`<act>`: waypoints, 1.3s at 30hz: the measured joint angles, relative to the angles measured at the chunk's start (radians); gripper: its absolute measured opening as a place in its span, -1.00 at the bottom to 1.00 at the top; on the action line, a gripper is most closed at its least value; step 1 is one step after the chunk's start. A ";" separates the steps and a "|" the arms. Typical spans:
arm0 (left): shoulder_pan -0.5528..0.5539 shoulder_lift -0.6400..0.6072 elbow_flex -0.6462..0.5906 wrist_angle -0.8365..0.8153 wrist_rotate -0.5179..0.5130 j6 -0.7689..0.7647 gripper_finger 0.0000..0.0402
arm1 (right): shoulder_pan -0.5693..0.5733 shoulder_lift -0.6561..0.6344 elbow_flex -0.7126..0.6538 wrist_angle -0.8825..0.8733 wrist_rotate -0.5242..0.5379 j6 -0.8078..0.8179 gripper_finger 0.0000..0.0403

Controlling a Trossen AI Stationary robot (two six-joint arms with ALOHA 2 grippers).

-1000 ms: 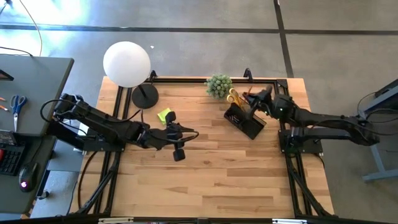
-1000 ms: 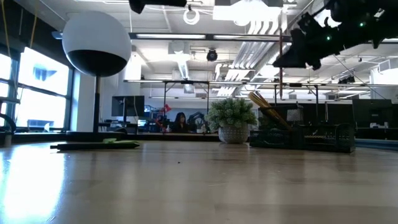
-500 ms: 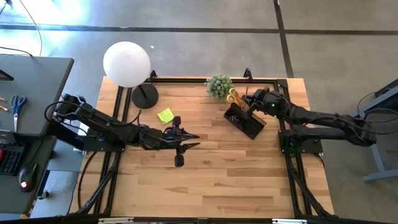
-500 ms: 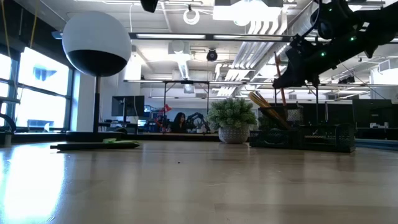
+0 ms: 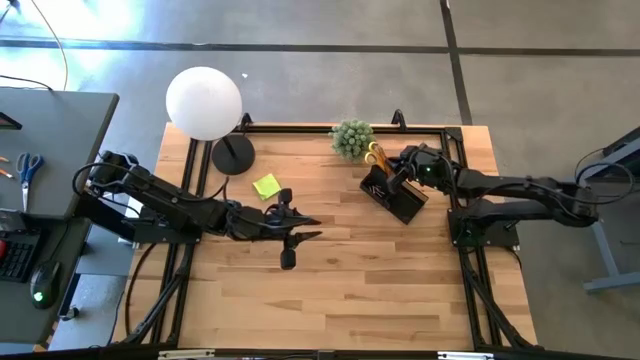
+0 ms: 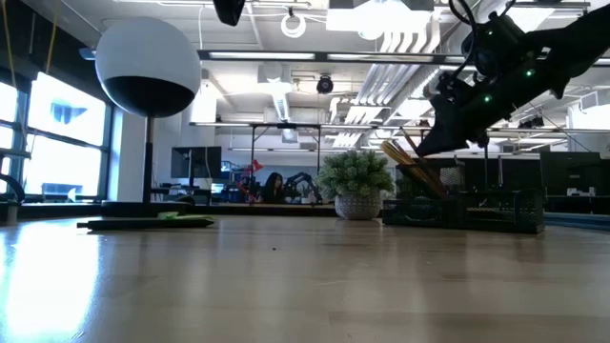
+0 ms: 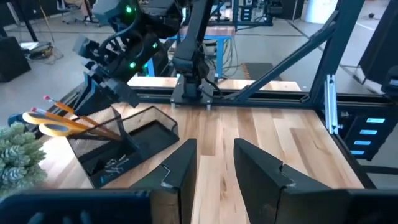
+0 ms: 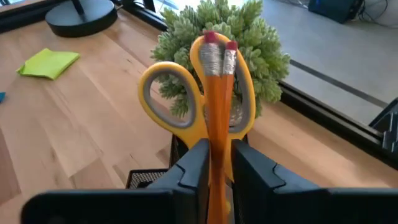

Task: Pick and place office supplies into organizer
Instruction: Put the orange pencil into the desk organizer, then put the blue eraser into the desk organizer

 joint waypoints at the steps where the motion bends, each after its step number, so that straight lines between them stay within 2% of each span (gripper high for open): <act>1: 0.000 0.000 0.000 -0.007 0.000 -0.005 -0.52 | 0.000 0.003 0.000 0.000 0.000 0.001 -0.65; 11: 0.000 0.000 0.000 -0.040 -0.001 -0.036 -0.52 | 0.000 0.002 0.000 -0.002 0.000 -0.013 -0.41; 22: 0.000 0.000 0.000 -0.040 -0.028 -0.036 -0.52 | 0.000 0.002 0.000 0.022 0.071 -0.050 -0.48; 29: 0.000 0.000 0.000 -0.040 -0.031 -0.028 -0.52 | 0.000 0.002 0.000 0.073 0.017 -0.055 -0.54; 35: 0.000 0.000 0.000 -0.068 -0.040 -0.027 -0.52 | 0.004 -0.016 0.000 0.073 -0.028 -0.055 -0.44; 39: 0.000 0.000 0.000 -0.147 -0.105 -0.046 -0.52 | 0.022 -0.063 0.000 0.074 -0.111 -0.059 -0.38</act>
